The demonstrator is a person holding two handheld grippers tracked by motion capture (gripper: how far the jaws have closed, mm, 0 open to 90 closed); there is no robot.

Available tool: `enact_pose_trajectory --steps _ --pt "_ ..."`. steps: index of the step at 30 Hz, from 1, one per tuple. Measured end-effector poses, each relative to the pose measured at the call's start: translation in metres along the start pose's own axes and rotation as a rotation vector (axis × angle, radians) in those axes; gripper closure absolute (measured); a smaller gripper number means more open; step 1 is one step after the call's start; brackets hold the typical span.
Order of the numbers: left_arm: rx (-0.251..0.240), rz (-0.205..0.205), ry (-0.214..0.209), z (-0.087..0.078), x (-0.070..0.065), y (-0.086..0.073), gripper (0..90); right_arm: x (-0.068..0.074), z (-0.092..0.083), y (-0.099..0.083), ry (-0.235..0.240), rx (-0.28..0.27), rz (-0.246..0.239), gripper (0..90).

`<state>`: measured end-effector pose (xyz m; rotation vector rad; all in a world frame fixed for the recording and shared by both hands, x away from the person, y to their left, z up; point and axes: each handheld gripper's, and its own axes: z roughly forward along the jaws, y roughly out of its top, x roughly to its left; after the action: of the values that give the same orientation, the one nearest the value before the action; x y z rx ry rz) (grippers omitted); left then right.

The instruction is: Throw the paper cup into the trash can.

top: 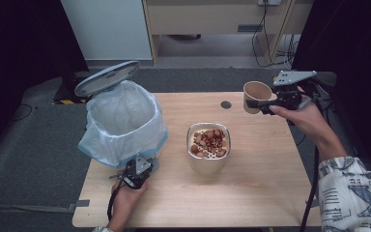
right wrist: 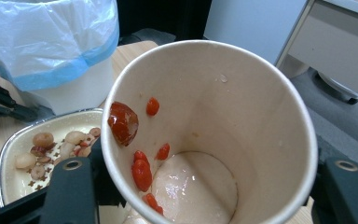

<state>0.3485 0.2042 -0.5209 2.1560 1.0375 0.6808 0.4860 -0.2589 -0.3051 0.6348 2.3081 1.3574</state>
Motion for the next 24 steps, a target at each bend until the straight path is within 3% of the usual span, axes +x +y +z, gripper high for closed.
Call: enact_pose_trajectory --steps 10,24 --pt "0.001 0.003 0.001 0.0 0.0 0.0 89.2 0.003 0.007 0.01 0.019 0.004 0.011 34.3" --pt "0.0 0.011 0.01 0.0 -0.002 0.0 89.2 0.019 0.028 0.032 0.059 0.01 0.004 34.1"
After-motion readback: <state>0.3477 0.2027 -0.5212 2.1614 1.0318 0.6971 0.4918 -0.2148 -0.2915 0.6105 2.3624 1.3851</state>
